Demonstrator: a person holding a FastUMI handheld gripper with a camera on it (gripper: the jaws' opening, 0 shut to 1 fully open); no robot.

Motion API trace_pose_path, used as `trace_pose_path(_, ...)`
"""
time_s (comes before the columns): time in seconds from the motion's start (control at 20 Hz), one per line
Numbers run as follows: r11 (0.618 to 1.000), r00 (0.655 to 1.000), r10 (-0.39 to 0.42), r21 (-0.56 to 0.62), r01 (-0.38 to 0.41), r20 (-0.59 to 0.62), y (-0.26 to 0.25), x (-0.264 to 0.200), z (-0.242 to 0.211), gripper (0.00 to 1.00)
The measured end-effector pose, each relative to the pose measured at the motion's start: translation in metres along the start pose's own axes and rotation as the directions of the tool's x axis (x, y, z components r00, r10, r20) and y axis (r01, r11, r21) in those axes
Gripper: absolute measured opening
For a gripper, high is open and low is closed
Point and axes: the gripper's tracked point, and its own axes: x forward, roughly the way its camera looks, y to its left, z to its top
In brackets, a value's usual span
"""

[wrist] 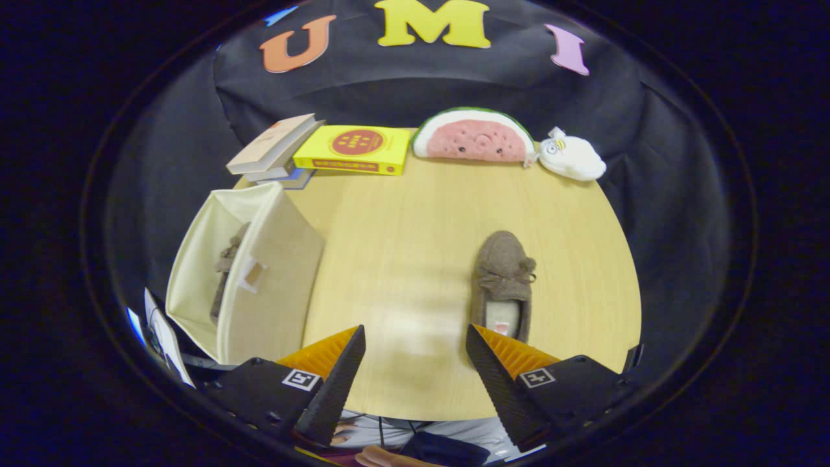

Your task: Open the storage box then place both shoes into the box .Put the left shoe in first, then the right shoe, with the right side of both shoes facing outward in a uniform manner.

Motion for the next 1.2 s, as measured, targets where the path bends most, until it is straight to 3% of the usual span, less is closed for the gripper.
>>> trace_pose_path(0.2,0.991,0.995,-0.094,0.089,0.096,-0.031,-0.061,0.028,-0.006,0.95)
trace_pose_path(0.5,0.981,0.983,-0.163,0.096,0.172,-0.088,-0.107,0.058,-0.017,0.89)
trace_pose_path(0.7,0.984,0.986,-0.125,0.116,0.137,-0.106,-0.105,0.066,-0.017,0.74)
trace_pose_path(0.9,0.967,0.973,-0.210,0.124,0.221,-0.098,-0.133,0.073,-0.011,0.62)
trace_pose_path(1.15,0.972,0.982,-0.110,0.190,0.139,-0.155,-0.124,0.098,-0.018,0.49)
trace_pose_path(1.2,0.973,0.983,-0.087,0.199,0.118,-0.160,-0.119,0.100,-0.018,0.32)
